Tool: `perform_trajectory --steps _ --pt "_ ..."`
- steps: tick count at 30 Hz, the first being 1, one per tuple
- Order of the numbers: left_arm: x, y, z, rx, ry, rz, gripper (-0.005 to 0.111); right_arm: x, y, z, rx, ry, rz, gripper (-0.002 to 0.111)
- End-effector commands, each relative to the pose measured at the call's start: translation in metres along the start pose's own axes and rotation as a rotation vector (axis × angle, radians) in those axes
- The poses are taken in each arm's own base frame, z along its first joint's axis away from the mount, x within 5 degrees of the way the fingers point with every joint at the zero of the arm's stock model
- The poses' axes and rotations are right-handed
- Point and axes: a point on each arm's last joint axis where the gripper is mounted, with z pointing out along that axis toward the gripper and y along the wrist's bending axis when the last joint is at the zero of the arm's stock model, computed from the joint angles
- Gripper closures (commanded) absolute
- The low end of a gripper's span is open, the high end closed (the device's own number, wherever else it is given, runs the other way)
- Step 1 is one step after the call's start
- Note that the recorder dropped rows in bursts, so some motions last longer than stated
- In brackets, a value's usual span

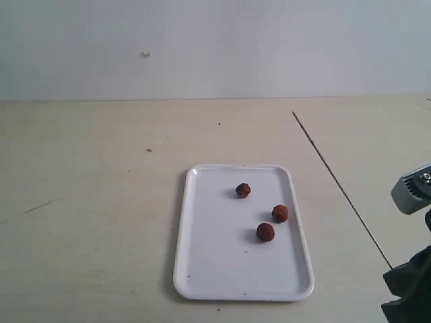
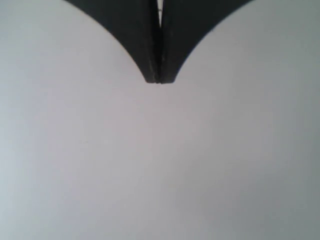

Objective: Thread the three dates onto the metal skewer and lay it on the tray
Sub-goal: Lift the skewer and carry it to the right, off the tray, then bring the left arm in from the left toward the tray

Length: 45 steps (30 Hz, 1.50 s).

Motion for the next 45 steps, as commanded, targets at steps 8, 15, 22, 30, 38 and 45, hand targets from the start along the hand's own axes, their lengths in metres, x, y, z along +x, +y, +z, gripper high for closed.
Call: perform_trajectory --steps 8,15,22,30,38,45 --pt "-0.014 -0.007 -0.002 0.084 -0.16 -0.13 0.107 -0.003 -0.001 -0.003 0.007 -0.023 -0.001 0.108" --pt "-0.028 -0.006 0.03 -0.045 0.073 -0.079 0.107 -0.003 -0.001 -0.003 0.007 -0.031 -0.001 0.108" --pt "-0.056 -0.001 0.123 -0.193 0.453 0.192 0.107 -0.003 -0.001 -0.003 0.011 -0.021 -0.006 0.108" --pt "-0.03 0.021 0.211 -0.118 0.928 0.798 0.107 -0.005 -0.002 -0.003 0.02 -0.049 -0.015 0.108" --pt "0.035 0.046 0.225 0.278 1.682 1.23 0.107 -0.004 -0.002 -0.003 0.019 -0.037 -0.015 0.108" --pt "0.097 0.0 0.223 0.523 1.731 0.885 0.107 -0.004 -0.002 -0.003 0.019 -0.039 -0.015 0.108"
